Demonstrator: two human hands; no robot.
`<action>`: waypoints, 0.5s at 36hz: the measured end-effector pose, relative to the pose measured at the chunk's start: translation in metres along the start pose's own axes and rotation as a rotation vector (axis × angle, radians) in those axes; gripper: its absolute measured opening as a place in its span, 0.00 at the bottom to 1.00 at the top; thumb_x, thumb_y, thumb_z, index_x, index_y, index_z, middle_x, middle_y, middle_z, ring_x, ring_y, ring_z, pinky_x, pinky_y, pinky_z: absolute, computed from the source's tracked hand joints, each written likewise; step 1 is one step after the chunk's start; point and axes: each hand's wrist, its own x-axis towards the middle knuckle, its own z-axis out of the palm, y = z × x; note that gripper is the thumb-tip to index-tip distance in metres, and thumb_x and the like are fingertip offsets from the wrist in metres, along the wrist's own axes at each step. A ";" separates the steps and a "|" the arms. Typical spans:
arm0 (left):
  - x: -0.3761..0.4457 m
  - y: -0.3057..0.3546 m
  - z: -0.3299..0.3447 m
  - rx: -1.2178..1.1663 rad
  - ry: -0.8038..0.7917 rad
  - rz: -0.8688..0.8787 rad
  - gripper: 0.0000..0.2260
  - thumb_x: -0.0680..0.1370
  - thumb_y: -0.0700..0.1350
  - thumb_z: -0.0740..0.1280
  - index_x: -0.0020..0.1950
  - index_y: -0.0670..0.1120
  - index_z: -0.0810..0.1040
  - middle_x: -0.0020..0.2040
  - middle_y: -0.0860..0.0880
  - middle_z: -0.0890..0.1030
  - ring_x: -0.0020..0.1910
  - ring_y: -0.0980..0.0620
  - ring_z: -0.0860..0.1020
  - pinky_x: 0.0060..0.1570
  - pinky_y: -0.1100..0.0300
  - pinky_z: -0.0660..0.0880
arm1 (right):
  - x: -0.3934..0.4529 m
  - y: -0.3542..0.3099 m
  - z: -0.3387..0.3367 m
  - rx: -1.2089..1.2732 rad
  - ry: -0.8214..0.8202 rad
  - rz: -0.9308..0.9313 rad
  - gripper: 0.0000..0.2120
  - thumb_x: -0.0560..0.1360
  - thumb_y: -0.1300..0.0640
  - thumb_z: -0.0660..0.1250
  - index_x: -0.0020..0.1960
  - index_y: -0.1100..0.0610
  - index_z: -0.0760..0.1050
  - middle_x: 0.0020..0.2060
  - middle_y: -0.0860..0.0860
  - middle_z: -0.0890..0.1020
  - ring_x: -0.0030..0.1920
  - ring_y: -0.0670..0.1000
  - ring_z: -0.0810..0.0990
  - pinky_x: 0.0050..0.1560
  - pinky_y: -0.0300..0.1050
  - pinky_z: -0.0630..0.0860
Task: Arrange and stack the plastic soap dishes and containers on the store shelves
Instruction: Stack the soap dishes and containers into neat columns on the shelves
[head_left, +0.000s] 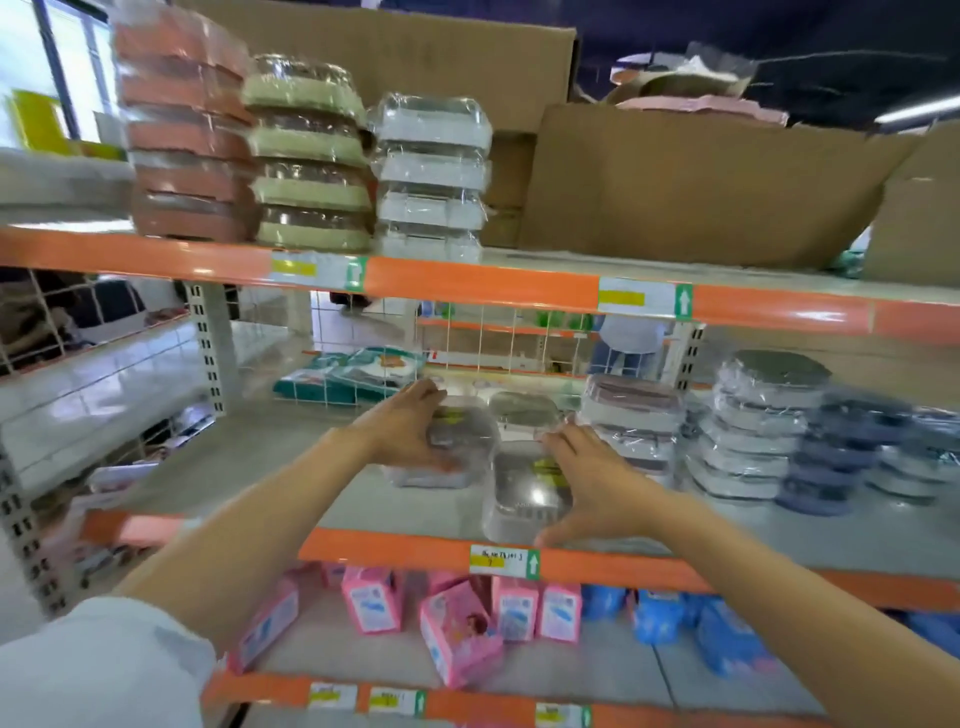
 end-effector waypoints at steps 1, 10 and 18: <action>-0.006 0.007 -0.007 -0.003 0.011 0.002 0.36 0.69 0.65 0.70 0.68 0.45 0.67 0.63 0.49 0.65 0.60 0.50 0.68 0.61 0.58 0.66 | -0.006 0.001 -0.003 0.002 0.020 -0.015 0.53 0.65 0.36 0.73 0.77 0.55 0.47 0.73 0.51 0.55 0.74 0.54 0.52 0.73 0.47 0.53; -0.045 0.054 -0.087 -0.034 0.195 -0.018 0.39 0.67 0.61 0.75 0.70 0.42 0.67 0.57 0.49 0.67 0.56 0.52 0.67 0.56 0.59 0.67 | -0.047 0.005 -0.057 0.099 0.173 -0.093 0.53 0.62 0.34 0.74 0.75 0.55 0.53 0.67 0.49 0.61 0.68 0.50 0.59 0.70 0.44 0.58; -0.053 0.076 -0.158 -0.016 0.249 -0.067 0.47 0.59 0.66 0.72 0.70 0.40 0.67 0.55 0.49 0.66 0.55 0.52 0.67 0.54 0.60 0.66 | -0.057 0.010 -0.121 0.231 0.262 -0.089 0.53 0.60 0.36 0.75 0.75 0.55 0.54 0.65 0.48 0.62 0.66 0.49 0.62 0.69 0.45 0.62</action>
